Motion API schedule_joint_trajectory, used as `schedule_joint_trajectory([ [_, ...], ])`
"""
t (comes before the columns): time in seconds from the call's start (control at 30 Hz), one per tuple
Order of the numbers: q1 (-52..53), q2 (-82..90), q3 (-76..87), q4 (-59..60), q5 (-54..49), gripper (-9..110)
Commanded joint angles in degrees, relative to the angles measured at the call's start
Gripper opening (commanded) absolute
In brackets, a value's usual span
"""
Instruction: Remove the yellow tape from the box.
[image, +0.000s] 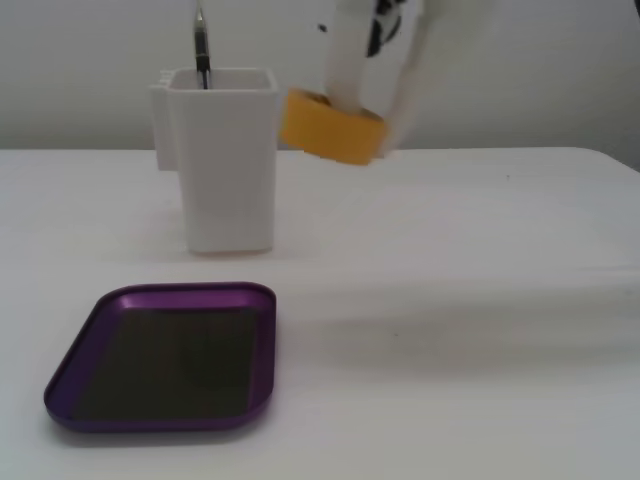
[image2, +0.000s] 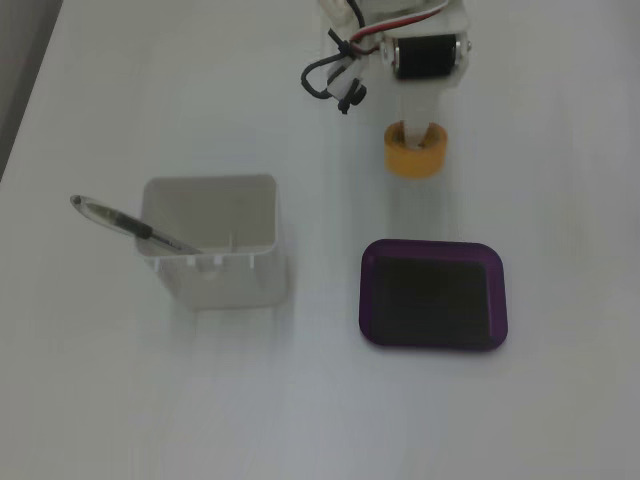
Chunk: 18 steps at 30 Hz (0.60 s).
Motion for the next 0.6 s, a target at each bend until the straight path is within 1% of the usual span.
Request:
schedule_joint_trajectory([
  [0.0,0.7,8.96,13.89,-7.73,-1.23,-1],
  [0.13,0.7,13.45,28.04,-18.9,-2.37,-1],
  [0.27,0.7,13.45,36.39,-27.86,-2.29,-1],
  [0.4,0.79,10.46,38.94,-33.75,-2.2,-1],
  [0.57,0.79,4.48,38.06,-34.54,-2.2,0],
])
